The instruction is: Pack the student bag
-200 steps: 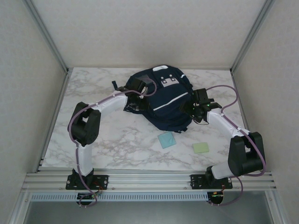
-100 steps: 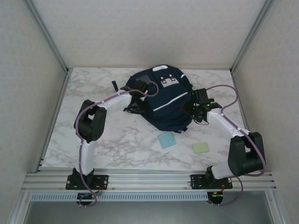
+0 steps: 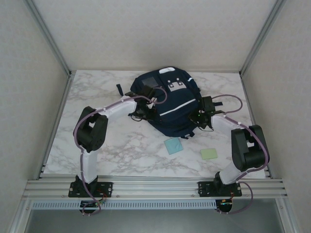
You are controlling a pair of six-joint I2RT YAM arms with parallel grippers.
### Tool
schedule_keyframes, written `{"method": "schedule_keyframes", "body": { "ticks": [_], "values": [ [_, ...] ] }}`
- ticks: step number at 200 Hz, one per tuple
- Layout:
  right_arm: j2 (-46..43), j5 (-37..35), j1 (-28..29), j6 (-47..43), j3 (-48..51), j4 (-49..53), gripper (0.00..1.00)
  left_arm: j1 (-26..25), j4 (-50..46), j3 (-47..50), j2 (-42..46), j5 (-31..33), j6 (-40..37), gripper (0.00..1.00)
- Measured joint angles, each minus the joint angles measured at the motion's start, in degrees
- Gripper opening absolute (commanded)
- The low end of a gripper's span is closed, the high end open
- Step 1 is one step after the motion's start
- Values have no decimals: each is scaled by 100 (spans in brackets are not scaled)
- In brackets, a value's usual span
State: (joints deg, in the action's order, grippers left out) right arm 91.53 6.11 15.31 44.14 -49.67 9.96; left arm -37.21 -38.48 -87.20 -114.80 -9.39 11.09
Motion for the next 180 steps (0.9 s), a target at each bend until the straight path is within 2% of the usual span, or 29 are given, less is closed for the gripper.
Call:
{"method": "schedule_keyframes", "body": {
  "ticks": [29,68,121,172,180],
  "values": [
    [9,22,37,205,31,-129,10,-308,-247,120,188,-238,-160,0],
    [9,55,142,319,31,-203,11,-426,-413,81,260,-717,-136,0],
    [11,-103,247,372,31,-271,12,-1064,-439,-916,-297,-1263,551,0],
    [-168,-459,249,240,50,-177,23,-1119,-516,-1572,-855,-1631,1246,0],
    [-291,-463,260,155,52,-92,28,-1132,-509,-1690,-938,-1687,1305,7]
  ]
}}
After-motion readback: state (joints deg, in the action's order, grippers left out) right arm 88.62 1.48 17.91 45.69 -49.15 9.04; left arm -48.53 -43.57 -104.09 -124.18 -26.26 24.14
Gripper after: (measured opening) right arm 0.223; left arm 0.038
